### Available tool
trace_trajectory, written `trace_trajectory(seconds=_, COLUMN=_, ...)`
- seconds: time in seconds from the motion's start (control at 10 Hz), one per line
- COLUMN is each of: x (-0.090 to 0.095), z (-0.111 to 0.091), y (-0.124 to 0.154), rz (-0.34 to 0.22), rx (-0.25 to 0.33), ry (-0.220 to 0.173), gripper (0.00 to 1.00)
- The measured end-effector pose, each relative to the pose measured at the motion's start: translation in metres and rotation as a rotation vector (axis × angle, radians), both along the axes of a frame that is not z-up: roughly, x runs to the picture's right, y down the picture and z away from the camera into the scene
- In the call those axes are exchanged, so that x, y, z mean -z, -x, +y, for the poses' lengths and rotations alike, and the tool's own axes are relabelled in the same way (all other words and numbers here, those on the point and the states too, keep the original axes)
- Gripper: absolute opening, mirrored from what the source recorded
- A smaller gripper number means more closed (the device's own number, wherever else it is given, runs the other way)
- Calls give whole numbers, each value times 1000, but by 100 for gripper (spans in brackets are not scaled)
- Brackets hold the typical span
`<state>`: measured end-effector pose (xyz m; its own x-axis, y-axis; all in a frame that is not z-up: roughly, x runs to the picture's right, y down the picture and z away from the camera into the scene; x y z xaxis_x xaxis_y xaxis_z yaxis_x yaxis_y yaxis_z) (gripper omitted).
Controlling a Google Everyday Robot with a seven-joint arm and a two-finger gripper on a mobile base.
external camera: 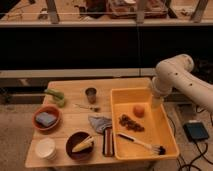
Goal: Place apple in purple bowl
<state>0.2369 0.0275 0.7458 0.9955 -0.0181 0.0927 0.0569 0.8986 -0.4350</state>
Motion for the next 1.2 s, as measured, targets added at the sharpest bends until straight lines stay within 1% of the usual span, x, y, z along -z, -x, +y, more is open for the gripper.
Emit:
trace_trajectory(seconds=0.1, x=-10, z=-11, y=9, rz=-36, rx=-17, ry=-10, gripper=65)
trace_trajectory(seconds=0.2, x=-15, z=-17, y=13, rz=-54, rx=-27, ry=-16, gripper=65)
trace_trajectory(seconds=0.5, x=-15, z=-17, y=12, rz=-55, rx=-30, ry=-17, gripper=65)
trace_trajectory(seconds=0.7, x=-18, z=-15, y=10, rz=-52, rx=-32, ry=-8, gripper=65)
trace_trajectory(seconds=1.1, x=-27, z=14, y=-11, rz=-25, rx=-53, ry=29, gripper=65)
trace_trajectory(seconds=1.2, x=-35, z=28, y=-13, rz=-33, rx=-62, ry=44, gripper=65)
